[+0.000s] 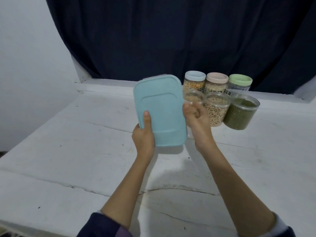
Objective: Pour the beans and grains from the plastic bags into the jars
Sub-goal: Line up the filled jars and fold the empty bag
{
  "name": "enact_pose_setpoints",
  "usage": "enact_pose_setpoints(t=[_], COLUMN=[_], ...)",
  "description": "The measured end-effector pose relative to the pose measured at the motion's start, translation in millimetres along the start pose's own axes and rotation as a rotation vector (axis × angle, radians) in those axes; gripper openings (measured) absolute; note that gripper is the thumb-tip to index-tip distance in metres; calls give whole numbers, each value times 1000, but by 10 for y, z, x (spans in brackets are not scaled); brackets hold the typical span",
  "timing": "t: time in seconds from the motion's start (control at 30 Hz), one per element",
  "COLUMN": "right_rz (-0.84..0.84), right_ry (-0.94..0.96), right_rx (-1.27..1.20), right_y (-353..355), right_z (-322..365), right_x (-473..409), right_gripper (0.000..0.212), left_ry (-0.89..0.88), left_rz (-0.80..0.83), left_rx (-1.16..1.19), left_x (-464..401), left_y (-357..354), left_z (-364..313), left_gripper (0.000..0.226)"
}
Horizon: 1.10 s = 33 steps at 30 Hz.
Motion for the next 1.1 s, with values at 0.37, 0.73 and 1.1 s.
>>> enact_pose_setpoints(t=[0.37, 0.73, 1.1], right_rz=[-277, -101, -258], right_ry=[-21, -296, -389], right_rx=[249, 637, 777], right_y=[-159, 352, 1752], right_z=[-285, -599, -926], right_x=[161, 84, 225], right_gripper=[41, 59, 62], left_ry=[86, -38, -81], left_rz=[-102, 76, 258], left_rx=[-19, -270, -316], left_x=[193, 426, 1325], left_y=[-105, -276, -1254], left_z=[88, 437, 864], left_gripper=[66, 33, 53])
Point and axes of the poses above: each hand's wrist, its own x-axis away from the middle knuckle, its own y-axis out of the back of the hand, z = x × y, the point moved 2 cm from there along -x, towards the middle knuckle, and after that the axes turned 8 degrees about x, right-handed, at the moved point
